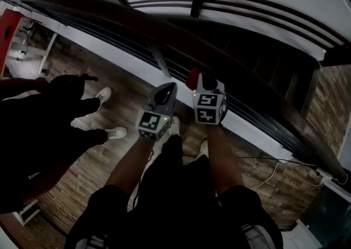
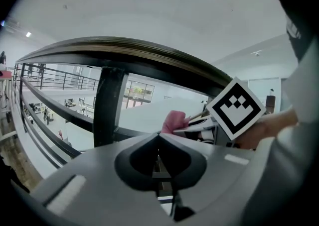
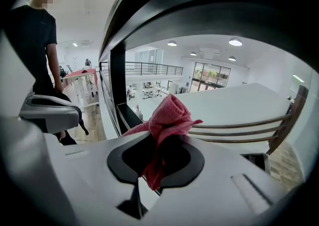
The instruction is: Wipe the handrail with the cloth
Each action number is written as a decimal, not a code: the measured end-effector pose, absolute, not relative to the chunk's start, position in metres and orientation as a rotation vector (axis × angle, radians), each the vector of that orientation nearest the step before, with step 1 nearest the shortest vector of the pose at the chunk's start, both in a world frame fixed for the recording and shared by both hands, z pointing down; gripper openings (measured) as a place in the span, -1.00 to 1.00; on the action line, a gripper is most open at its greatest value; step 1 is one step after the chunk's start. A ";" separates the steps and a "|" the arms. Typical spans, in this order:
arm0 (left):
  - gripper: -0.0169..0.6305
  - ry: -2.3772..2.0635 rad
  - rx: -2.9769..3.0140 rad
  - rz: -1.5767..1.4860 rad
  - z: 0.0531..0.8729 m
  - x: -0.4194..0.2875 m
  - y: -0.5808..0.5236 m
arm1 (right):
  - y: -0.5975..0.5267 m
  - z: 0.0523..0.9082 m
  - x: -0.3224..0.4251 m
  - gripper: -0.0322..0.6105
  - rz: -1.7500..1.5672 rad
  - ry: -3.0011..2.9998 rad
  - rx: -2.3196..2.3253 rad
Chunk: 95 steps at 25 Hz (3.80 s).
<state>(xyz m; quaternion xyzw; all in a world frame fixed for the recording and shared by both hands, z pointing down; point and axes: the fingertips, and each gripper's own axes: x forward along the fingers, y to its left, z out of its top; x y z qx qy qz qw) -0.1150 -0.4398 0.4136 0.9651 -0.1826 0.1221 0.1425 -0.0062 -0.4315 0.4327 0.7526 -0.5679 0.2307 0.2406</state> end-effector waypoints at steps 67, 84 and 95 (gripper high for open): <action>-0.95 -0.205 2.848 0.407 0.396 0.046 -0.264 | -0.196 0.440 0.120 -0.77 0.742 -1.291 2.198; -0.95 -0.235 2.867 0.434 0.404 0.066 -0.238 | -0.166 0.444 0.135 -0.77 0.748 -1.337 2.146; -0.95 -0.272 2.839 0.457 0.408 0.082 -0.197 | -0.131 0.439 0.152 -0.77 0.763 -1.388 2.144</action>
